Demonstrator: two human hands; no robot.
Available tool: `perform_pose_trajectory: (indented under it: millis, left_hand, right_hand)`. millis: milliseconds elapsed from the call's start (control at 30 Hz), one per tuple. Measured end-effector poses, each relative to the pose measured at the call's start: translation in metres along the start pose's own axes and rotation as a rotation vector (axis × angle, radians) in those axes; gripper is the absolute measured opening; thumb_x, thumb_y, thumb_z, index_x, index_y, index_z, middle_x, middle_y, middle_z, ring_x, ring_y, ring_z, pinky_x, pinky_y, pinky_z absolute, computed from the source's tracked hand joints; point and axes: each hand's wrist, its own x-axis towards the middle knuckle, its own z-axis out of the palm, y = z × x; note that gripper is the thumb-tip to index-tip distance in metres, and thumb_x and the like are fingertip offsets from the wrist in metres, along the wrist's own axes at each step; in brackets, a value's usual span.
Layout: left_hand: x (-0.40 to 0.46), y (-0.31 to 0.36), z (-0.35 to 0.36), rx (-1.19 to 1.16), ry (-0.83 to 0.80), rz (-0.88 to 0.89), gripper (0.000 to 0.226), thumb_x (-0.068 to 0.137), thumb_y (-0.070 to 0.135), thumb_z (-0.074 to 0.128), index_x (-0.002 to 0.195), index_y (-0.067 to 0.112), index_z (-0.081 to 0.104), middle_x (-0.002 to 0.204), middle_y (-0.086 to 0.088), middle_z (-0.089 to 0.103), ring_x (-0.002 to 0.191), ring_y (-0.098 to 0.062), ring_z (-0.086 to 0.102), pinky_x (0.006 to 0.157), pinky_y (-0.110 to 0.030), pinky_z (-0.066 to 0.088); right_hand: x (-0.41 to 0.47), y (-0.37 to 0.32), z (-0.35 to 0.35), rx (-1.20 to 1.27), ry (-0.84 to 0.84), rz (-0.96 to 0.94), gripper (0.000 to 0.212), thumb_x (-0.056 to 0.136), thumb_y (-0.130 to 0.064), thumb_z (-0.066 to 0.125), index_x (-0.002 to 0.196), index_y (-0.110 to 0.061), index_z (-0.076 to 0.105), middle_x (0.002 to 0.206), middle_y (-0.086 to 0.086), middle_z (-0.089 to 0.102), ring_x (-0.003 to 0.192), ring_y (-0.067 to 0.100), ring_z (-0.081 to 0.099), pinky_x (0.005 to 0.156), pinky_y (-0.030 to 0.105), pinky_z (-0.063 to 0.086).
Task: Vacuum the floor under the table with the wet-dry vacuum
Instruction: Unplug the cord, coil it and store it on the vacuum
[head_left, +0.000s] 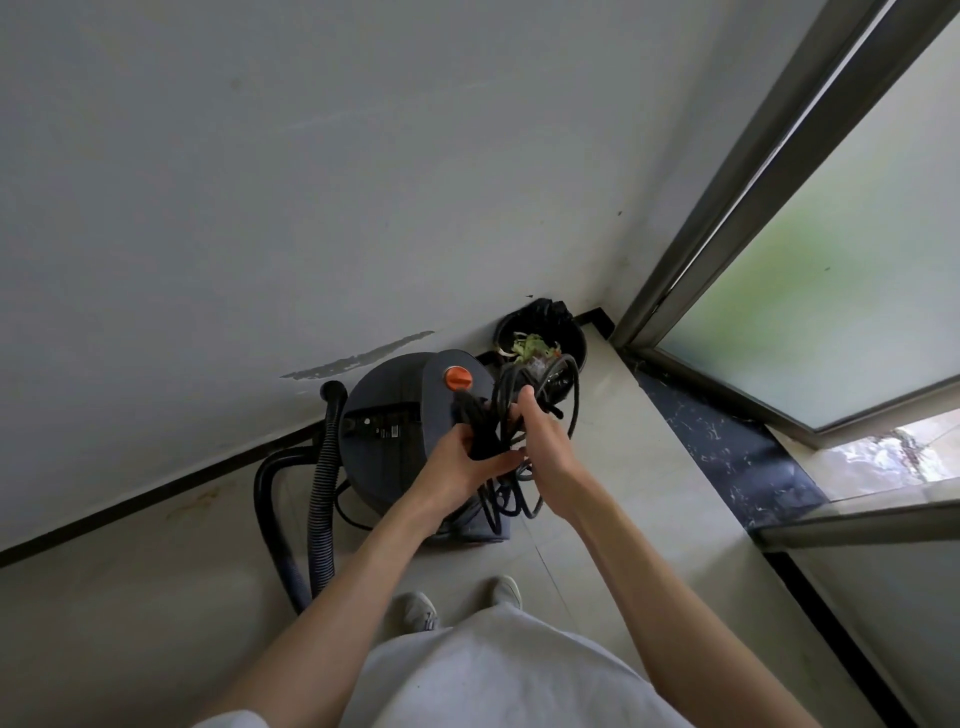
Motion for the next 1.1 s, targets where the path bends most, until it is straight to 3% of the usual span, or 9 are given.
perform_pose_trajectory:
  millis: [100, 167, 267, 433, 600, 667, 767, 933, 1100]
  left_hand:
    - [0.004, -0.009, 0.003, -0.045, 0.101, -0.043, 0.028, 0.085, 0.017, 0.068, 0.109, 0.021, 0.055, 0.088, 0.016, 0.058, 0.081, 0.004, 0.055, 0.063, -0.009, 0.045]
    - [0.006, -0.012, 0.001, -0.061, 0.129, -0.058, 0.031, 0.084, 0.014, 0.068, 0.112, 0.016, 0.056, 0.092, 0.012, 0.06, 0.086, -0.003, 0.058, 0.067, -0.011, 0.043]
    - [0.005, -0.013, -0.005, -0.158, 0.106, -0.052, 0.035, 0.082, 0.013, 0.07, 0.114, 0.017, 0.059, 0.104, 0.004, 0.065, 0.102, -0.013, 0.06, 0.078, -0.016, 0.044]
    - [-0.001, -0.018, -0.012, -0.21, 0.049, -0.063, 0.036, 0.085, 0.011, 0.067, 0.118, 0.015, 0.054, 0.104, -0.001, 0.064, 0.096, -0.01, 0.061, 0.075, -0.017, 0.047]
    - [-0.005, -0.022, -0.019, -0.159, -0.027, -0.05, 0.035, 0.087, 0.008, 0.063, 0.119, 0.015, 0.053, 0.099, 0.005, 0.063, 0.093, -0.003, 0.06, 0.072, -0.011, 0.047]
    - [-0.004, -0.022, -0.018, -0.145, -0.063, -0.051, 0.032, 0.088, 0.008, 0.062, 0.117, 0.018, 0.054, 0.098, 0.007, 0.063, 0.093, -0.002, 0.06, 0.075, -0.015, 0.047]
    - [-0.004, -0.022, -0.021, -0.141, -0.082, -0.053, 0.029, 0.089, 0.008, 0.061, 0.113, 0.022, 0.055, 0.099, 0.007, 0.063, 0.096, -0.005, 0.06, 0.079, -0.018, 0.046]
    - [-0.003, -0.024, -0.025, -0.111, -0.116, -0.043, 0.023, 0.09, 0.01, 0.06, 0.109, 0.023, 0.056, 0.094, 0.004, 0.063, 0.09, -0.008, 0.06, 0.085, -0.023, 0.047]
    - [0.001, -0.026, -0.024, -0.085, -0.075, -0.034, 0.022, 0.094, 0.016, 0.054, 0.116, 0.012, 0.053, 0.078, 0.001, 0.059, 0.084, -0.011, 0.058, 0.085, -0.02, 0.046]
  right_hand:
    - [0.0, -0.004, -0.002, -0.018, -0.045, 0.017, 0.06, 0.105, -0.039, 0.016, 0.11, -0.01, 0.068, 0.101, -0.004, 0.064, 0.09, -0.004, 0.053, 0.079, 0.018, 0.033]
    - [0.001, -0.006, -0.003, -0.025, -0.054, 0.013, 0.059, 0.104, -0.041, 0.015, 0.099, -0.016, 0.068, 0.093, -0.01, 0.062, 0.086, -0.005, 0.049, 0.08, 0.021, 0.032]
    - [0.008, -0.003, -0.002, 0.049, -0.058, 0.043, 0.062, 0.102, -0.048, 0.016, 0.096, -0.017, 0.07, 0.093, -0.006, 0.066, 0.086, 0.001, 0.054, 0.074, 0.024, 0.035]
    - [0.021, 0.008, -0.006, 0.633, -0.023, 0.207, 0.061, 0.1, -0.051, 0.022, 0.099, -0.009, 0.066, 0.091, 0.004, 0.067, 0.085, 0.014, 0.057, 0.068, 0.028, 0.035]
    - [0.026, 0.013, -0.013, 1.056, 0.007, 0.313, 0.036, 0.1, -0.019, 0.032, 0.087, -0.001, 0.06, 0.09, 0.012, 0.062, 0.085, 0.024, 0.057, 0.073, 0.031, 0.043]
    - [0.027, 0.016, -0.009, 1.076, 0.038, 0.369, 0.027, 0.098, -0.005, 0.036, 0.083, 0.001, 0.057, 0.084, 0.014, 0.062, 0.078, 0.024, 0.06, 0.073, 0.028, 0.044]
    - [0.029, 0.017, -0.006, 1.004, 0.029, 0.374, 0.02, 0.097, -0.005, 0.044, 0.082, -0.003, 0.057, 0.063, 0.009, 0.065, 0.055, 0.017, 0.064, 0.063, 0.021, 0.041]
    - [0.038, 0.021, -0.008, 0.95, -0.044, 0.389, 0.015, 0.093, -0.015, 0.055, 0.083, -0.005, 0.06, 0.06, 0.003, 0.057, 0.053, 0.01, 0.045, 0.057, 0.018, 0.032]
    - [0.042, 0.033, -0.01, 0.905, -0.021, 0.368, 0.014, 0.095, -0.007, 0.051, 0.084, -0.006, 0.058, 0.057, 0.001, 0.058, 0.043, 0.005, 0.049, 0.046, 0.014, 0.037]
